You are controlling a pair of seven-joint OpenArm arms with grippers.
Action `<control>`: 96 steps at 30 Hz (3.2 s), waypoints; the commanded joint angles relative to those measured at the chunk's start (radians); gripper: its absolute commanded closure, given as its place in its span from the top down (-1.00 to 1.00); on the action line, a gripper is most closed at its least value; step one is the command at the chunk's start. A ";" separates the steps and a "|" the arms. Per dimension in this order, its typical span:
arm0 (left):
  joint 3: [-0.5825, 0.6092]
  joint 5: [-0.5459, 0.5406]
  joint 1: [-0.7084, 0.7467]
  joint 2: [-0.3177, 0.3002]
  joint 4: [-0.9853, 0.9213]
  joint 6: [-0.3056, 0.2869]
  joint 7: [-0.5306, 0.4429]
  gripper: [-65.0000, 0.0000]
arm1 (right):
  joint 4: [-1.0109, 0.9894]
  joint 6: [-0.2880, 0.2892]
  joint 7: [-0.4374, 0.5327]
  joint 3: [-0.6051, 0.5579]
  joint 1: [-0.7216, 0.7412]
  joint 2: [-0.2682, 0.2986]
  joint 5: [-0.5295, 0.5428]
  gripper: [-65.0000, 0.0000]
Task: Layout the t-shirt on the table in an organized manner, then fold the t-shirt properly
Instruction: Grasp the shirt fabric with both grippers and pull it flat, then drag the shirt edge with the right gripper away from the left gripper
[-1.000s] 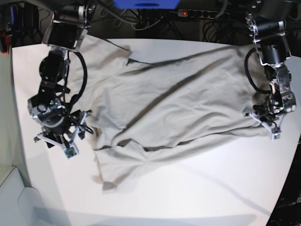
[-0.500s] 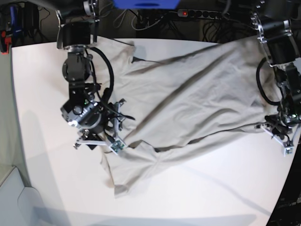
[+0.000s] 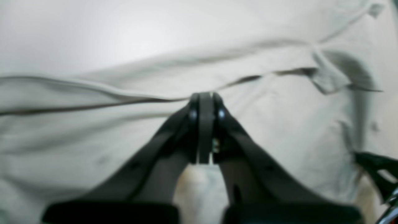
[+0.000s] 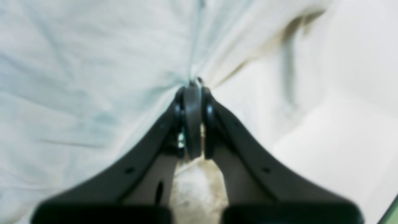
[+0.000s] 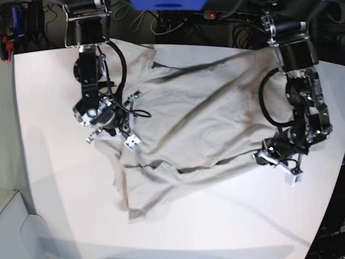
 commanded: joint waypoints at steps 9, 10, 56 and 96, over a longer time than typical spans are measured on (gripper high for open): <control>0.152 -0.012 -0.003 0.026 0.018 -0.002 0.003 -1.00 | 0.197 -0.001 0.006 -0.008 -0.175 0.003 0.006 -1.00; 0.166 -0.012 -0.001 0.028 0.018 -0.002 0.003 -1.00 | 0.243 -0.001 0.006 -0.008 -0.204 0.003 0.006 -1.00; 0.148 0.157 0.277 -0.143 -0.008 -0.011 -0.117 -1.00 | 0.533 -0.001 -0.215 -0.140 -0.042 0.119 0.004 0.18; 0.079 0.149 0.290 -0.198 0.005 -0.013 -0.114 -1.00 | -0.110 -0.001 0.124 -0.280 0.233 0.004 0.006 0.18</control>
